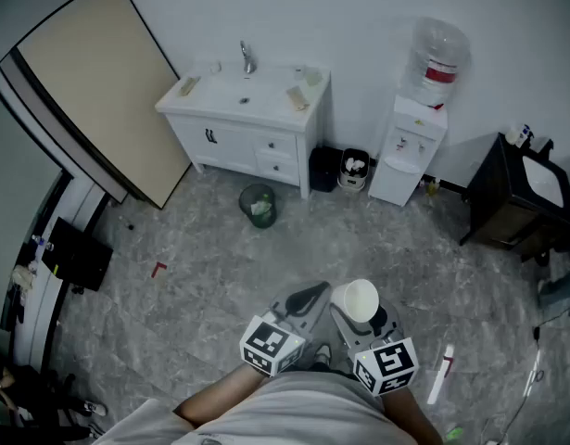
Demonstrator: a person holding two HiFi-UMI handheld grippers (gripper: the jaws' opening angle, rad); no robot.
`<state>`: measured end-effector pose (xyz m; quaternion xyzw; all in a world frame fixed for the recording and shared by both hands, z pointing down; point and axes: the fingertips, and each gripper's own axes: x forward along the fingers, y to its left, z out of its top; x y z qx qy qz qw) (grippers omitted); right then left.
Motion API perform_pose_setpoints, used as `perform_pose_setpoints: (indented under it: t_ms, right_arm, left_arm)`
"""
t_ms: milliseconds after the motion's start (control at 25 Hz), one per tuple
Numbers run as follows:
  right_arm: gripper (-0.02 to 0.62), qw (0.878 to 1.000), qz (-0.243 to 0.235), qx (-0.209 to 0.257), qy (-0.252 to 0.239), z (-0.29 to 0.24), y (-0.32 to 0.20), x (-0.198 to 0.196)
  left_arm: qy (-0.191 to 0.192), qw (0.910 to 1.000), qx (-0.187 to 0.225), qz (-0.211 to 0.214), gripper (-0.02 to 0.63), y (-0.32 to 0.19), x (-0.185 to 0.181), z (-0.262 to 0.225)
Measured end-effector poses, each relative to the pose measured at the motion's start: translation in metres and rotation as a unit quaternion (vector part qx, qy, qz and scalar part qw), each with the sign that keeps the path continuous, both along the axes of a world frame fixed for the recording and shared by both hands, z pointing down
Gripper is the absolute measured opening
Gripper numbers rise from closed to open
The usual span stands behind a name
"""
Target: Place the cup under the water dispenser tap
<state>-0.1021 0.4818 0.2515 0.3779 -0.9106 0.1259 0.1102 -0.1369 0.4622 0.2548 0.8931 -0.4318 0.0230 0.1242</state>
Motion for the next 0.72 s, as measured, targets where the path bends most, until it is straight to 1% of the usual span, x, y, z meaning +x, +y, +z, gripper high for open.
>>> perform_pose_setpoints:
  t_ms: [440, 600, 720]
  right_arm:
    - [0.258, 1.000, 0.001, 0.000, 0.002, 0.003, -0.001, -0.001]
    - [0.259, 1.000, 0.006, -0.009, -0.017, 0.001, -0.004, 0.000]
    - [0.259, 1.000, 0.013, -0.009, -0.020, 0.001, -0.008, 0.006]
  left_arm:
    - [-0.002, 1.0000, -0.003, -0.001, 0.006, -0.001, -0.002, 0.006]
    - [-0.003, 1.0000, -0.004, 0.000, 0.006, -0.003, -0.004, 0.009]
    - [-0.006, 1.0000, -0.005, 0.003, 0.006, -0.003, 0.000, 0.011]
